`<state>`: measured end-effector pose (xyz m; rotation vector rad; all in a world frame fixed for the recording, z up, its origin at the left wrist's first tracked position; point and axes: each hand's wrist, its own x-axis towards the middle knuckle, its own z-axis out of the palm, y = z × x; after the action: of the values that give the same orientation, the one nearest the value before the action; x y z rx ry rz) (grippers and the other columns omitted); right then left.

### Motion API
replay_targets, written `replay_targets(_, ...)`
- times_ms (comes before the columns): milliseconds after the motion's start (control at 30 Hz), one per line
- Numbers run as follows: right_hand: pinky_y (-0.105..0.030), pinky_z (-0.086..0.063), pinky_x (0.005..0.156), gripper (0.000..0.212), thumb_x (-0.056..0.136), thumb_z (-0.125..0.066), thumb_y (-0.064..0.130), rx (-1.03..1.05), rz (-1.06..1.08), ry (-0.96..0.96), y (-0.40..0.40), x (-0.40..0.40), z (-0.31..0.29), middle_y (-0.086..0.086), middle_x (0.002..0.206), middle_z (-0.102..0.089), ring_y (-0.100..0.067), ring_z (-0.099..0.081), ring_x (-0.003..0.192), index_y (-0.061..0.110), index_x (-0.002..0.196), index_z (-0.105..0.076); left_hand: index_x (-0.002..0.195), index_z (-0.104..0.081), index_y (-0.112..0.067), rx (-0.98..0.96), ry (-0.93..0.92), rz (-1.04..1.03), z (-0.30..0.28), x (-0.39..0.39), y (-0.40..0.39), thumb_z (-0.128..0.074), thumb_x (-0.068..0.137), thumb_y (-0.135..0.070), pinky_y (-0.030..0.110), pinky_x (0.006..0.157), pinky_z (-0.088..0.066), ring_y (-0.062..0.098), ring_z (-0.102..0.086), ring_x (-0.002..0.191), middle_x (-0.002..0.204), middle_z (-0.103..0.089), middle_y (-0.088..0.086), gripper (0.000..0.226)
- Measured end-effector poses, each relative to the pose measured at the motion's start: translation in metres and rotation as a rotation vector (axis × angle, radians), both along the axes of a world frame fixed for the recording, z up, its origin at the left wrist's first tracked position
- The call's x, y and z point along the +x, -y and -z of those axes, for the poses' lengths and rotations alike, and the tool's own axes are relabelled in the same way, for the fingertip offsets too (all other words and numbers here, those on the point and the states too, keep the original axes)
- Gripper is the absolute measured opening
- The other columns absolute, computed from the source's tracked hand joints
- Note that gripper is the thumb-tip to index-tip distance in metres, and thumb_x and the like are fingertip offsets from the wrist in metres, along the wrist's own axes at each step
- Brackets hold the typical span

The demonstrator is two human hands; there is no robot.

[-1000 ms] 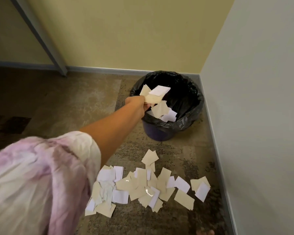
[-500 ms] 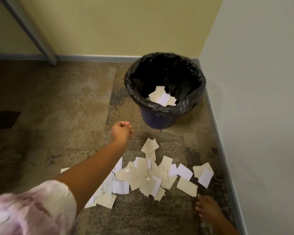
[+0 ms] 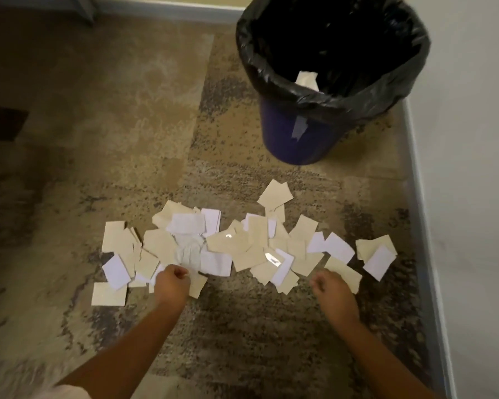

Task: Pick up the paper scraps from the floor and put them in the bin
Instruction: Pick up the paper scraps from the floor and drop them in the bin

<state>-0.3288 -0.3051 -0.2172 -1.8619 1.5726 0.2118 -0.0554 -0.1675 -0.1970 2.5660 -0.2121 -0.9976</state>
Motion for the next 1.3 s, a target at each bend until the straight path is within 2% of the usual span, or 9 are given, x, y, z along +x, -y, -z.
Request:
replay_targets(200,-0.024,-0.040,0.060,0.011,0.090,-0.056,0.025,-0.149,-0.221,0.197,-0.046,0.095,0.012,0.006,0.080,-0.053,-0.015,-0.056,0.074,0.018,0.093,-0.065,0.128,-0.046,0.000,0.159,0.302,-0.040,0.014,0.070,-0.056,-0.064,0.084,-0.019,0.048,0.100,-0.040,0.043,-0.044,0.120,0.132,-0.042,0.026,0.051)
replay_targets(300,-0.030,-0.048,0.061,0.009,0.087,-0.062,0.024,-0.212,-0.170,0.269,-0.060,0.129,0.010,0.006,0.069,-0.055,-0.015,-0.056,0.068,0.017,0.086,-0.067,0.136,-0.039,0.001,0.226,0.187,-0.058,0.030,0.110,-0.077,-0.070,0.078,-0.040,0.050,0.102,-0.039,0.041,-0.043,0.126,0.139,-0.041,0.024,0.077)
replay_targets(433,-0.033,-0.049,0.064,0.009,0.087,-0.062,0.027,-0.203,-0.160,0.285,-0.078,0.146,0.015,0.008,0.070,-0.052,-0.014,-0.054,0.070,0.019,0.088,-0.066,0.120,-0.056,0.000,0.186,0.096,-0.175,0.050,0.146,-0.082,-0.067,0.072,-0.059,0.051,0.098,-0.044,0.042,-0.053,0.115,0.127,-0.055,0.024,0.078)
replay_targets(633,-0.038,-0.051,0.073,0.004,0.086,-0.062,0.030,-0.118,-0.255,0.273,-0.099,0.142,0.022,0.011,0.072,-0.053,-0.011,-0.053,0.072,0.027,0.085,-0.064,0.122,-0.054,-0.006,0.128,0.033,-0.208,0.066,0.175,-0.058,-0.071,0.050,-0.074,0.046,0.097,-0.047,0.036,-0.054,0.114,0.125,-0.058,0.019,0.100)
replay_targets(833,-0.030,-0.028,0.080,0.008,0.087,-0.059,0.037,-0.152,-0.302,0.156,-0.128,0.148,0.015,0.013,0.091,-0.057,-0.012,-0.054,0.093,0.032,0.093,-0.062,0.137,-0.021,-0.003,0.073,-0.037,-0.288,0.052,0.168,-0.026,-0.081,0.070,-0.024,0.048,0.104,-0.037,0.037,-0.041,0.129,0.140,-0.039,0.020,0.093)
replay_targets(1000,-0.038,-0.023,0.100,0.029,0.086,-0.060,0.039,-0.188,-0.391,0.123,-0.126,0.175,0.013,0.008,0.123,-0.053,-0.017,-0.044,0.120,0.031,0.113,-0.058,0.139,-0.028,0.000,0.082,-0.120,-0.255,0.068,0.189,-0.034,-0.086,0.063,-0.029,0.053,0.103,-0.040,0.038,-0.045,0.128,0.140,-0.043,0.021,0.100)
replay_targets(1100,-0.044,-0.010,0.113,0.061,0.085,-0.060,0.043,-0.215,-0.533,0.058,-0.116,0.198,0.014,0.000,0.151,-0.026,-0.023,-0.020,0.140,0.030,0.139,-0.036,0.130,-0.045,0.002,0.001,-0.186,-0.251,0.082,0.197,-0.044,-0.085,0.063,-0.029,0.055,0.096,-0.046,0.040,-0.055,0.116,0.130,-0.054,0.021,0.084)
replay_targets(1200,-0.056,0.007,0.113,0.099,0.079,-0.064,0.052,-0.152,-0.637,-0.121,-0.107,0.217,0.021,-0.008,0.158,0.009,-0.032,0.008,0.145,0.029,0.149,0.003,0.121,-0.053,0.005,-0.050,-0.162,-0.277,0.081,0.189,-0.051,-0.080,0.071,-0.027,0.054,0.093,-0.049,0.040,-0.058,0.110,0.123,-0.059,0.022,0.065)
replay_targets(1300,-0.058,0.010,0.111,0.102,0.079,-0.063,0.052,-0.113,-0.651,-0.171,-0.100,0.218,0.023,-0.008,0.159,0.005,-0.032,0.006,0.146,0.029,0.148,0.009,0.116,-0.057,0.001,-0.121,-0.192,-0.273,0.076,0.176,-0.054,-0.073,0.079,-0.022,0.056,0.091,-0.050,0.040,-0.060,0.107,0.119,-0.061,0.022,0.047)
